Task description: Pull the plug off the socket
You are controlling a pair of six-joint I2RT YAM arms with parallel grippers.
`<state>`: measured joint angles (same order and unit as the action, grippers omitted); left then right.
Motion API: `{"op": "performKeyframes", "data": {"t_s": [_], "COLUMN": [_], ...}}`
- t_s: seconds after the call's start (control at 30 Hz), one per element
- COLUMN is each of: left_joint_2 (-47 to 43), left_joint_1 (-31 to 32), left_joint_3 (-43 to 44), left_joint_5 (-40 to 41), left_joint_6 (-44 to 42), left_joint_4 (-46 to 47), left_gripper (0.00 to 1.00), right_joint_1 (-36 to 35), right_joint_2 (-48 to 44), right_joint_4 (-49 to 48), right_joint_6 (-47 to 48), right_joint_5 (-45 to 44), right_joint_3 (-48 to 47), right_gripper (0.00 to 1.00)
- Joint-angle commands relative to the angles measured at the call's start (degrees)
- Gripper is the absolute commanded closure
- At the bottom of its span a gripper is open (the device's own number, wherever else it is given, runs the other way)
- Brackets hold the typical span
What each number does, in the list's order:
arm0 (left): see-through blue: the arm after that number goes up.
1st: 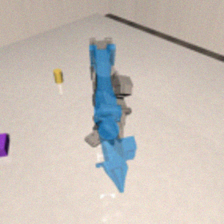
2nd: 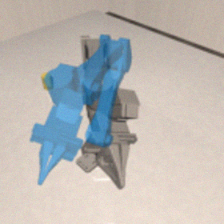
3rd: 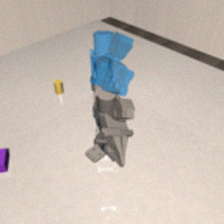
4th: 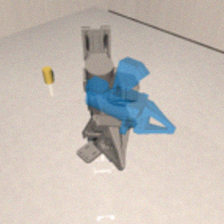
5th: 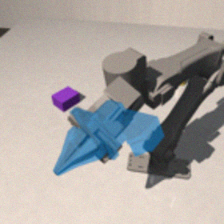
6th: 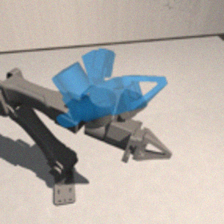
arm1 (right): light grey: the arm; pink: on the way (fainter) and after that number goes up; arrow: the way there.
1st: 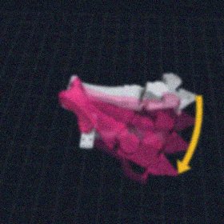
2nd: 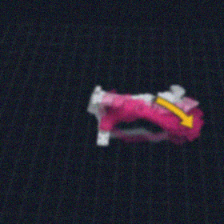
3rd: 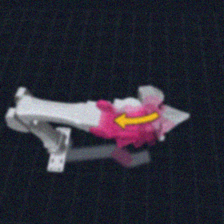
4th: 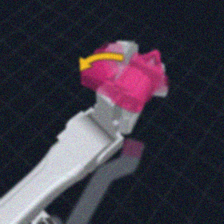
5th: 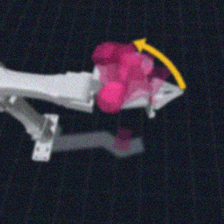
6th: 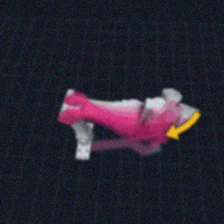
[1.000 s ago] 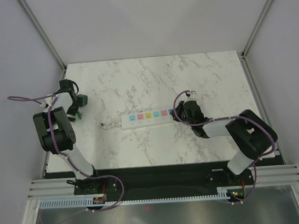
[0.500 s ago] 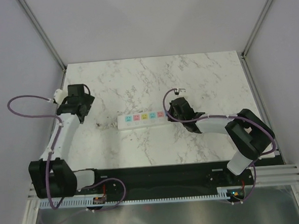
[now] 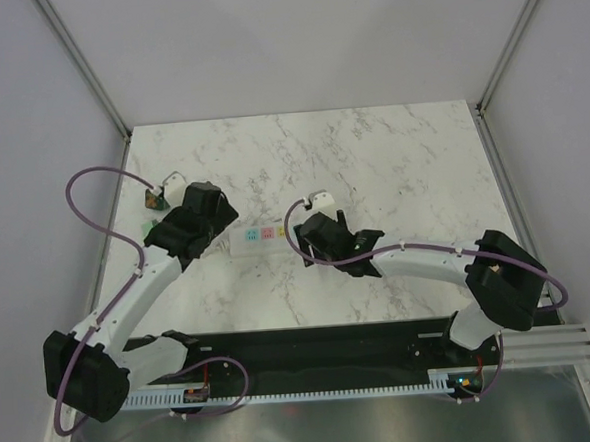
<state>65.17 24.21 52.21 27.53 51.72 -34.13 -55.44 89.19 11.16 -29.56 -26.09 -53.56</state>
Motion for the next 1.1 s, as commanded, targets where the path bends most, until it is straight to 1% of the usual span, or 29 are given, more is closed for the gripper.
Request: {"op": "performKeyframes", "data": {"t_s": [0.0, 0.1, 0.17, 0.2, 0.27, 0.37, 0.47, 0.57, 0.7, 0.77, 0.8, 0.93, 1.07], "left_joint_2": [-6.7, -12.5, -15.6, -17.0, -20.5, -23.2, -23.0, -22.5, -22.8, -22.7, -22.6, -22.7, -22.2], "left_joint_1": [0.1, 0.1, 0.1, 0.1, 0.1, 0.1, 0.1, 0.1, 0.1, 0.1, 0.1, 0.1, 0.1], "left_joint_3": [-0.5, -3.1, -5.1, -5.6, -6.8, -7.6, -7.2, -7.1, -9.1, -9.3, -9.2, -9.1, -9.5], "left_joint_5": [6.1, 10.6, 14.2, 15.4, 18.2, 20.6, 20.7, 19.5, 19.1, 19.0, 18.9, 17.9, 16.5], "left_joint_6": [-1.7, -1.9, -2.0, -2.0, -1.5, -0.1, 0.0, 0.3, 2.1, 2.6, 2.7, 3.1, 4.3], "left_joint_4": [1.8, 1.3, 0.4, 0.0, -0.8, -1.7, -1.7, -2.2, -2.3, -2.3, -2.3, -2.2, -2.1], "left_gripper": [0.09, 0.09, 0.08, 0.07, 0.01, 0.0, 0.0, 0.0, 0.01, 0.01, 0.01, 0.02, 0.03], "right_joint_1": [-3.8, -5.6, -5.7, -5.8, -5.7, -5.7, -5.6, -5.2, -3.4, -2.0, -0.6, 3.3, 7.4], "right_joint_2": [1.6, 9.0, 11.8, 12.8, 15.5, 18.8, 22.5, 25.4, 28.6, 29.6, 30.1, 31.1, 33.1], "right_joint_4": [0.4, -0.3, -0.4, -0.9, -1.6, -1.8, 0.8, 1.3, 1.3, 1.1, 0.8, -0.5, -0.5], "right_joint_6": [7.6, 12.1, 16.0, 17.1, 19.4, 20.9, 19.6, 18.4, 18.7, 20.2, 20.8, 23.8, 25.0], "right_joint_5": [-2.0, -2.1, -2.4, -2.0, -1.7, -1.3, -7.6, -11.9, -12.5, -12.0, -10.0, -7.0, -4.0], "right_joint_3": [-4.3, -8.7, -12.0, -12.9, -15.2, -18.5, -22.4, -24.8, -27.0, -27.4, -27.4, -27.5, -30.2], "right_gripper": [0.19, 0.16, 0.14, 0.14, 0.13, 0.12, 0.11, 0.1, 0.1, 0.11, 0.11, 0.13, 0.14]}}
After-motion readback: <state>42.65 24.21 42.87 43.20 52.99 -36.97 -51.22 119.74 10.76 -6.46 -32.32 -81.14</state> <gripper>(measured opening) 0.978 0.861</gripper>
